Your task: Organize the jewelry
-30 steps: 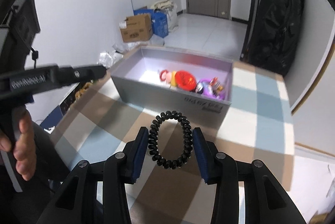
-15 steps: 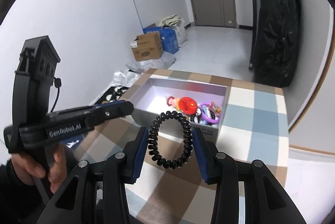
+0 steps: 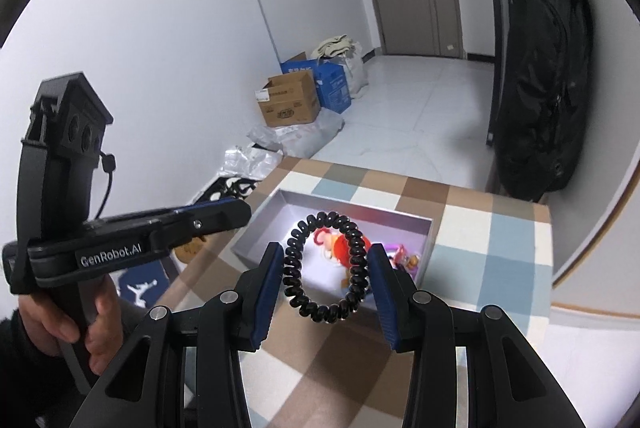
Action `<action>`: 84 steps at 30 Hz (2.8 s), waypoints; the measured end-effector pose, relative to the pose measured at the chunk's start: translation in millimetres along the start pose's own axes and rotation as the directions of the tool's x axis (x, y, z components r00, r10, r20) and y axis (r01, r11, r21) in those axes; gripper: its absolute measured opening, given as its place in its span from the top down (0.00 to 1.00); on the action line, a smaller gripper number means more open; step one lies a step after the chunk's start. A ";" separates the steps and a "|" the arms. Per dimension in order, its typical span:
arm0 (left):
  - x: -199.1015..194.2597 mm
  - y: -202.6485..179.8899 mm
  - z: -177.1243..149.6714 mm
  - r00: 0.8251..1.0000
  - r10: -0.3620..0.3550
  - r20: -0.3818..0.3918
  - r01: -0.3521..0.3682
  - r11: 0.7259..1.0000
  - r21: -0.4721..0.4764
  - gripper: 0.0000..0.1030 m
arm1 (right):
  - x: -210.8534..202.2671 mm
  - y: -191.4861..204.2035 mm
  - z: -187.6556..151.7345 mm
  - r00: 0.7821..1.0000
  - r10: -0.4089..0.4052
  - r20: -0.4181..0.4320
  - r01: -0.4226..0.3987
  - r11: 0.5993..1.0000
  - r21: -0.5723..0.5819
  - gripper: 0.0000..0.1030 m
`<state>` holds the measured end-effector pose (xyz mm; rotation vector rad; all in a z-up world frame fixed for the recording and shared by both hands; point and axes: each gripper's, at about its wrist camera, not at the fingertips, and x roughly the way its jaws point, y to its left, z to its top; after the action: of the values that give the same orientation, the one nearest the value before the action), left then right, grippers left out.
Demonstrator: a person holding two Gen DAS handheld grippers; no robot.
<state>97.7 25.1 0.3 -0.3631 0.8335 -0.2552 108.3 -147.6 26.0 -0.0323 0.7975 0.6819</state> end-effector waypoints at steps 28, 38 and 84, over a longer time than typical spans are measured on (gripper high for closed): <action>65.4 26.1 15.2 0.978 0.101 -0.181 -0.107 0.994 -0.022 0.92 | 69.3 -54.0 14.8 0.992 0.090 -0.087 -0.066 0.967 0.245 0.59; 70.6 12.2 13.6 0.968 0.174 -0.181 -0.170 0.985 0.040 0.75 | 65.1 -68.3 13.3 0.994 0.077 -0.073 -0.049 0.944 0.328 0.49; -49.4 -20.0 -29.6 0.893 0.261 0.367 -0.316 0.944 0.096 0.09 | -69.0 -24.1 -12.5 0.942 -0.048 0.332 0.003 0.991 0.135 0.00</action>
<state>41.7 18.4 23.5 -0.1276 0.5012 0.0273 79.6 -208.0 57.9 0.1901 0.5109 0.5877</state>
